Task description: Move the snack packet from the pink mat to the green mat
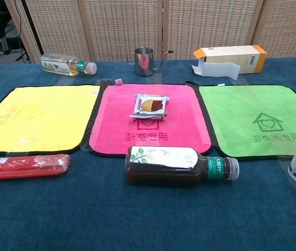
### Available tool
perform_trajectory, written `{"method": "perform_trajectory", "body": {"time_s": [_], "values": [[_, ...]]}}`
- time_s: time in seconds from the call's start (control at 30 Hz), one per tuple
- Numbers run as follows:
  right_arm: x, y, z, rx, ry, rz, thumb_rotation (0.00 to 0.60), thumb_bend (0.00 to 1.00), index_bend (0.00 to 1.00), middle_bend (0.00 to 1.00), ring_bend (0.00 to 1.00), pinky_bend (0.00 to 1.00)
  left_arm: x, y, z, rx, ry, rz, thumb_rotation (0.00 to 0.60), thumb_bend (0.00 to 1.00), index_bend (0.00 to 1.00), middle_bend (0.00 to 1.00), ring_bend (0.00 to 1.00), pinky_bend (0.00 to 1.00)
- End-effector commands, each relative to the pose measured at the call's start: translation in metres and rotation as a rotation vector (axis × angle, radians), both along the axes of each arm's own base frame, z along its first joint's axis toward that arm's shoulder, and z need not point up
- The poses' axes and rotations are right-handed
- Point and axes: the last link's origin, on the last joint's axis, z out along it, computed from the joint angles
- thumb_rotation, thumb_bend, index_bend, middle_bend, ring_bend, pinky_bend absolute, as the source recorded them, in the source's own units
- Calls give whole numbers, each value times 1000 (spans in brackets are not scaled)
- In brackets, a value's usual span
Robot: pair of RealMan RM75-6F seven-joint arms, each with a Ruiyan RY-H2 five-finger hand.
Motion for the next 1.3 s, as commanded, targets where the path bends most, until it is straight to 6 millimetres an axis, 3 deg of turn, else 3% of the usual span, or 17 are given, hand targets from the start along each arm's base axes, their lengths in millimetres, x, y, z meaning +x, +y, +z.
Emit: {"method": "perform_trajectory", "body": {"time_s": [0.03, 0.1, 0.17, 0.3, 0.37, 0.47, 0.97, 1.3], "values": [[64, -33, -10, -39, 114, 162, 600, 644, 89, 0, 0, 0, -1, 2, -1, -5, -5, 8, 600, 79, 0, 0, 0, 0], [82, -41, -19, -47, 147, 196, 600, 816, 105, 0, 0, 0, 0, 3, 1, 0, -9, 6, 600, 80, 0, 0, 0, 0], [96, -46, -27, -43, 176, 227, 600, 906, 113, 0, 0, 0, 0, 3, 2, 3, -14, 3, 600, 81, 0, 0, 0, 0], [122, -54, -47, -17, 241, 275, 600, 947, 136, 0, 0, 7, 1, 2, 3, 3, -25, 0, 600, 82, 0, 0, 0, 0], [143, -61, -69, 17, 300, 329, 600, 963, 145, 0, 0, 15, 0, 3, 2, -6, -31, 2, 600, 83, 0, 0, 0, 0], [156, -65, -87, 36, 336, 346, 600, 981, 149, 0, 0, 15, -1, 5, 1, -13, -33, 5, 600, 83, 0, 0, 0, 0], [191, -87, -156, 119, 473, 381, 600, 981, 150, 18, 0, 15, -8, 14, -4, -30, -37, 37, 600, 86, 0, 0, 0, 0], [189, -102, -183, 159, 532, 356, 600, 981, 150, 40, 0, 16, -11, 18, -8, -48, -34, 56, 600, 88, 0, 0, 0, 0]]}}
